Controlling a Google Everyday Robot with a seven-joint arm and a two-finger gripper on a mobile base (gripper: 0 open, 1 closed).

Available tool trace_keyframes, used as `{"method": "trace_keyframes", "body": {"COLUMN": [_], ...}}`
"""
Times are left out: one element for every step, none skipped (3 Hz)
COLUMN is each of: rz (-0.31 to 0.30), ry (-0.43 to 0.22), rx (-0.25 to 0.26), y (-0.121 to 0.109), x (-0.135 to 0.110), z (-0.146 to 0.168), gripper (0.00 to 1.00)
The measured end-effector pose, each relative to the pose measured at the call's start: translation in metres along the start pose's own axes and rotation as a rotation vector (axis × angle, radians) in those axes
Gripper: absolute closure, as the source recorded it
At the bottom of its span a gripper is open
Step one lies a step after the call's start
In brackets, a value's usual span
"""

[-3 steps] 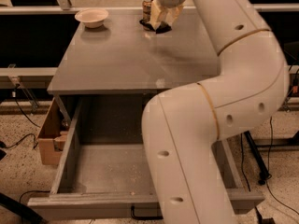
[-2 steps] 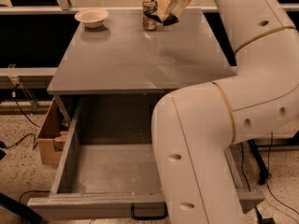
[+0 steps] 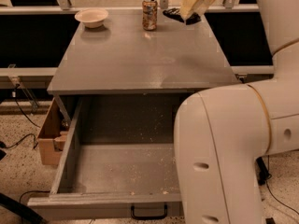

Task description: Place rxbar chocolate into top drawer

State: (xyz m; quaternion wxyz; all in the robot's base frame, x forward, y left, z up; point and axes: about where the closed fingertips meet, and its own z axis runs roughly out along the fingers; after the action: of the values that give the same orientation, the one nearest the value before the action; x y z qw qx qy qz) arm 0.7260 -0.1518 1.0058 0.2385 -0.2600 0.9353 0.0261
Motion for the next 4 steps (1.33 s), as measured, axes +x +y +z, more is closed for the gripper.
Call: {"method": "trace_keyframes", "body": {"rz": [-0.044, -0.121, -0.22, -0.287], "ry": [0.032, 0.036, -0.038, -0.159], "rx": [-0.014, -0.004, 0.036, 0.085], "y": [-0.013, -0.019, -0.013, 0.003], "x": [0.031, 0.058, 0.068, 0.093], "z": [-0.016, -0.045, -0.083, -0.136], "gripper": [1.0, 1.0, 1.0, 1.0]}}
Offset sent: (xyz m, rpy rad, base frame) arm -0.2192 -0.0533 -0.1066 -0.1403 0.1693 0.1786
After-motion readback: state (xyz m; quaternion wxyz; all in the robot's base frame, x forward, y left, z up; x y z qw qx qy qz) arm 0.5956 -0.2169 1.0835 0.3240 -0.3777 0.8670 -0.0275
